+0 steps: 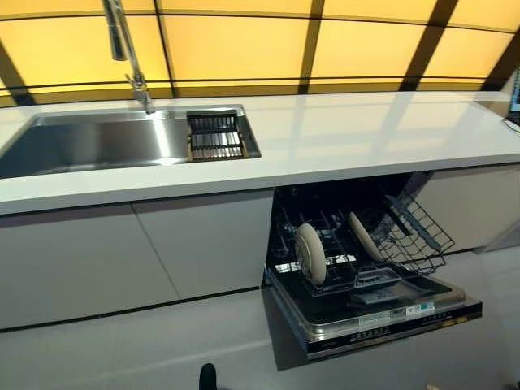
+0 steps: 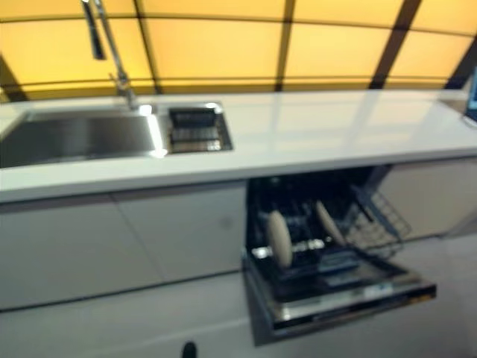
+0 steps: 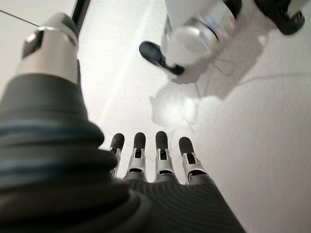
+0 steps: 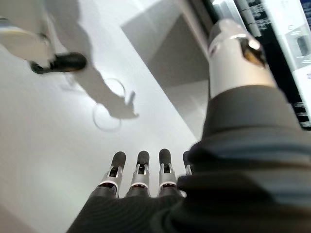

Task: Take plates into dishwasher

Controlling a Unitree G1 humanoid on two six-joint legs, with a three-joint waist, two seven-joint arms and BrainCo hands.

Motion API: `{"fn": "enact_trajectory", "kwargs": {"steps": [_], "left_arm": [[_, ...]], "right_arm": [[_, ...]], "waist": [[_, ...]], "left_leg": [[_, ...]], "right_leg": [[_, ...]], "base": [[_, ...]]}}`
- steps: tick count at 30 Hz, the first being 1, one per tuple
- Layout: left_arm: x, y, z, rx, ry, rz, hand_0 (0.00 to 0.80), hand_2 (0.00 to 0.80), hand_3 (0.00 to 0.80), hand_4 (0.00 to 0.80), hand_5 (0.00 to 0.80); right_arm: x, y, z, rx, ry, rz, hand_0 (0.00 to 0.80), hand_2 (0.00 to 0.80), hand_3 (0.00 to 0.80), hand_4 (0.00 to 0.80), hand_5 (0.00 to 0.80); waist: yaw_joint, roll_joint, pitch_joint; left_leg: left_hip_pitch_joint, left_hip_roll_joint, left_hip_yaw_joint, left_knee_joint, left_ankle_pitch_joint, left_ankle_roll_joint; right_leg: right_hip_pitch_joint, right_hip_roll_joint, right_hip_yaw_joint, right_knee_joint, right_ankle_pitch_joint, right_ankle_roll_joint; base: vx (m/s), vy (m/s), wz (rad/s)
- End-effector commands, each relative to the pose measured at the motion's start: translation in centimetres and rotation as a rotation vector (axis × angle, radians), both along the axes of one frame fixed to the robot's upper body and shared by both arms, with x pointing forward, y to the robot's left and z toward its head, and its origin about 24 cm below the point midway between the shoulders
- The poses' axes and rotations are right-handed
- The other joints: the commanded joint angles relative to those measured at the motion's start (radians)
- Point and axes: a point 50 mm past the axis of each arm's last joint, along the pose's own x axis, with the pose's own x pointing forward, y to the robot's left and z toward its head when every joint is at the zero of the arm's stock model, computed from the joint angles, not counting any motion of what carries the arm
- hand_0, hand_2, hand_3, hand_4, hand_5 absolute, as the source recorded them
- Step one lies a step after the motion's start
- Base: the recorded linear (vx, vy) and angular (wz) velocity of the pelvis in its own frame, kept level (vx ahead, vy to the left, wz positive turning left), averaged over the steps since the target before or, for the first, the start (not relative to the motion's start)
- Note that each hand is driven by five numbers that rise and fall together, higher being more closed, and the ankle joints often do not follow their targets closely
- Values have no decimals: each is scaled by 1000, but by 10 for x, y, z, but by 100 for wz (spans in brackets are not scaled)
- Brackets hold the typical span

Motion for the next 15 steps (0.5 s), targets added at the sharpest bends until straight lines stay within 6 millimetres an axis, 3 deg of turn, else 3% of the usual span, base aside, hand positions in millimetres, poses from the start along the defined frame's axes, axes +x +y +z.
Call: {"fn": "enact_trajectory", "kwargs": {"steps": [1, 4, 6, 9, 10, 12, 15], "left_arm": [[40, -6, 8, 0, -131, -83, 0, 0, 0, 0, 0], [59, -15, 11, -14, -187, -144, 0, 0, 0, 0, 0], [70, -20, 14, -24, -237, -180, 0, 0, 0, 0, 0], [75, -18, 17, -15, -260, -168, 0, 0, 0, 0, 0], [74, -13, 18, -14, -262, -140, 0, 0, 0, 0, 0], [70, -6, 19, -15, -258, -110, 0, 0, 0, 0, 0], [64, 0, 18, -17, -230, -71, 0, 0, 0, 0, 0]], "right_arm": [[25, 3, 6, 36, -114, -47, 0, 0, 0, 0, 0], [27, 11, 1, 66, -144, -99, 0, 0, 0, 0, 0], [31, 16, -1, 65, -166, -123, 0, 0, 0, 0, 0], [34, 27, -6, 92, -170, -121, 0, 0, 0, 0, 0], [35, 32, -9, 104, -167, -117, 0, 0, 0, 0, 0], [39, 36, -10, 111, -167, -115, 0, 0, 0, 0, 0], [42, 39, -11, 119, -161, -108, 0, 0, 0, 0, 0]], "waist": [[-32, 32, -42], [-42, 66, -41], [-55, 88, -26], [-43, 90, -16], [-41, 93, -7], [-46, 101, 5], [-41, 97, -1]], "left_leg": [[180, -68, -57, -203, -42, 69], [219, -115, -149, -360, 13, 72], [204, -119, -200, -367, 28, 89], [190, -105, -192, -354, 28, 98], [197, -87, -191, -362, 22, 94], [214, -62, -191, -373, 17, 89], [203, -32, -163, -367, 17, 76]], "right_leg": [[-53, 137, 21, -50, 109, 2], [-102, 168, 13, -40, 128, 8], [-148, 182, 82, 49, 104, 0], [-167, 86, 80, 54, 144, 48], [-193, 21, 95, 44, 207, 81], [-214, 9, 130, 34, 227, 97], [-181, 17, 119, -36, 207, 97]], "base": [[-83, 85, 36], [-181, 20, 31], [-228, -46, 24], [-124, -157, 10], [-71, -209, 6], [-54, -205, -1], [-68, -207, 5]]}}
